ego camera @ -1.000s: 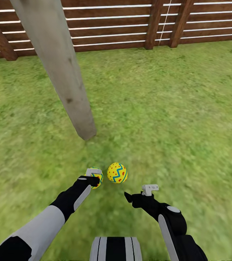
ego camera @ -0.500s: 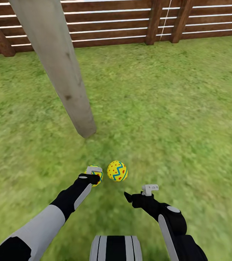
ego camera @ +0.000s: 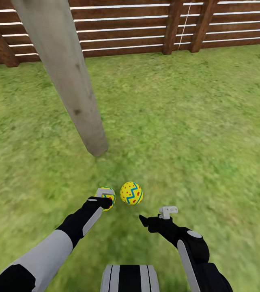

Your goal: Take the three Easter eggs out of the wicker basket on the lawn in the garden, then place them on the lawn next to a single tree (choose any tree) so that all three eggs are next to the same tree and none are left in the basket.

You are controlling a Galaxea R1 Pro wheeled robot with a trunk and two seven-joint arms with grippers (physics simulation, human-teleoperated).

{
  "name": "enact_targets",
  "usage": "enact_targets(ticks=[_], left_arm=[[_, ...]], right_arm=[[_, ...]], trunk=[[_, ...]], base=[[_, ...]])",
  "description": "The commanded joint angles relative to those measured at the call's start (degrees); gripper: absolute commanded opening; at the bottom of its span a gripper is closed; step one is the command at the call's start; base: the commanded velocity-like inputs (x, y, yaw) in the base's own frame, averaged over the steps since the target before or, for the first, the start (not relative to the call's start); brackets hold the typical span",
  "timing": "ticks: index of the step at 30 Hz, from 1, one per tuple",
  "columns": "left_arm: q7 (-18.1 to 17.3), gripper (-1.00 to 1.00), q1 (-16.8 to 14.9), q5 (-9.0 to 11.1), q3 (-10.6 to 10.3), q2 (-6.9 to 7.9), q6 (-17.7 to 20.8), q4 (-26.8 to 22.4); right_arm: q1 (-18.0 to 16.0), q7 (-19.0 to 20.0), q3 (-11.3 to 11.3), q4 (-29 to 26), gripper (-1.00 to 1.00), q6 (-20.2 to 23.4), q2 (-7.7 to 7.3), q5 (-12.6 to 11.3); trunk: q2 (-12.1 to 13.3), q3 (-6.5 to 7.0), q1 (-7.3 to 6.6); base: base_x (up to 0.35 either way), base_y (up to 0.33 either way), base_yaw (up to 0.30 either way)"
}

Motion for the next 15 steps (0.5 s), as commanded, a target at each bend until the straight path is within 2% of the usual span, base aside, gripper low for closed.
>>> enact_targets(ticks=[1, 15], left_arm=[[0.5, 1.0, 0.0, 0.6, -0.3, 0.05, 0.1, -0.1], [0.3, 1.0, 0.0, 0.6, -0.3, 0.05, 0.2, 0.0]], right_arm=[[0.0, -0.2, 0.0, -0.1, 1.0, 0.3, 0.02, -0.5], [0.0, -0.2, 0.0, -0.1, 1.0, 0.3, 0.02, -0.5]], trunk=[[0.0, 0.19, -0.03], [0.2, 3.29, -0.39]], base=[[0.0, 0.0, 0.0], [0.0, 0.0, 0.0]])
